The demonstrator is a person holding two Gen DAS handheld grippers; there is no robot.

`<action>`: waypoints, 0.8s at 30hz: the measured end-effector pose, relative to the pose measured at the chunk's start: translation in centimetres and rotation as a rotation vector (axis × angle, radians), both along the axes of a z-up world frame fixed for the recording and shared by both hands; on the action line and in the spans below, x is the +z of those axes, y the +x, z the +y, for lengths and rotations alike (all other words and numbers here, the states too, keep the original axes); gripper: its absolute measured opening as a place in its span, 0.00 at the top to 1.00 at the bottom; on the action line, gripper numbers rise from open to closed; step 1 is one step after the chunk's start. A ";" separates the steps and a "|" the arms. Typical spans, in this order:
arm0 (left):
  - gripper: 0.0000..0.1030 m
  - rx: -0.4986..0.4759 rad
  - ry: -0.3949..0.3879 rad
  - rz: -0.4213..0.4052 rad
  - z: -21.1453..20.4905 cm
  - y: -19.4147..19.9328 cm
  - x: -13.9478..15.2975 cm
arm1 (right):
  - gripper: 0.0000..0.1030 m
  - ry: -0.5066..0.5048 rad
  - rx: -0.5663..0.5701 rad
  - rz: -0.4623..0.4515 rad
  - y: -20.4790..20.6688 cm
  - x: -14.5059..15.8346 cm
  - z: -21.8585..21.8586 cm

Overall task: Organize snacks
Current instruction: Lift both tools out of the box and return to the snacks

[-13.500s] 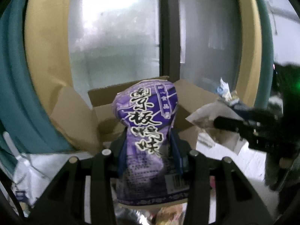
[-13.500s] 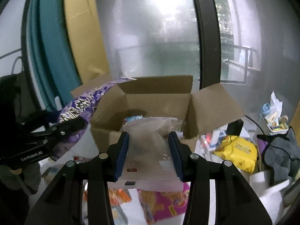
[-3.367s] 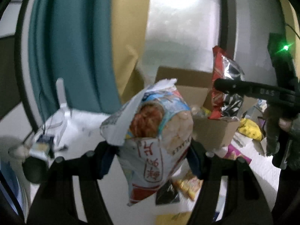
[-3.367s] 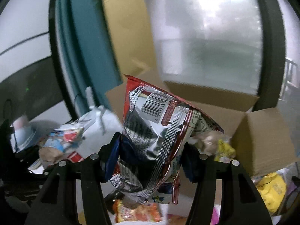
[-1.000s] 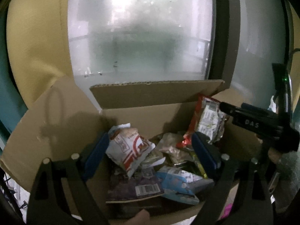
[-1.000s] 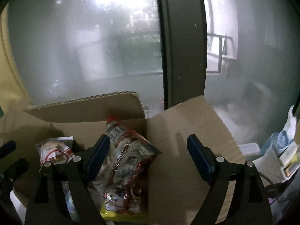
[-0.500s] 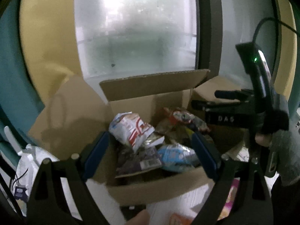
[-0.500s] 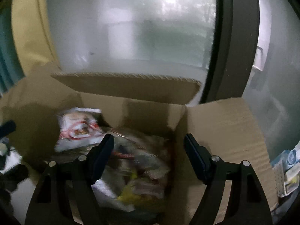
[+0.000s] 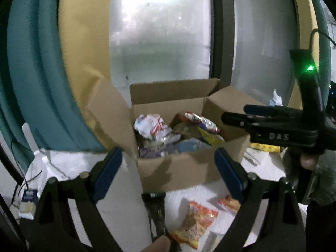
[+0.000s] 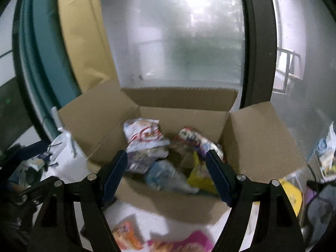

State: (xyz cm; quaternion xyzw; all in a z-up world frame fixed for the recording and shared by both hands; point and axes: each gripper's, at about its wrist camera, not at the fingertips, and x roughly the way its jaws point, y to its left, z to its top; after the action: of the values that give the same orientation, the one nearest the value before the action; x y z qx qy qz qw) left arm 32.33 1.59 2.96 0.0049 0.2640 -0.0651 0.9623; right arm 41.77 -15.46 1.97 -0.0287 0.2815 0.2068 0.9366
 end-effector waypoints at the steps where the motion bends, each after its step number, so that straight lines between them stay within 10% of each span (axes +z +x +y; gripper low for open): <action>1: 0.12 -0.002 -0.003 0.001 0.1 -0.6 -0.2 | 0.22 -0.003 0.003 -0.001 -0.7 -0.1 0.2; 24: 0.12 -0.127 -0.043 0.243 0.7 -8.9 -12.1 | 0.22 -0.028 0.018 0.180 -13.0 -11.3 1.2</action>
State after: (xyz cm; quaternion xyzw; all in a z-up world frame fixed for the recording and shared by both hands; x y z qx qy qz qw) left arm 23.42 2.33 -9.13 -0.0070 0.3762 -0.1317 0.9171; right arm 28.73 -14.22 -9.30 -0.0258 0.3673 0.2129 0.9051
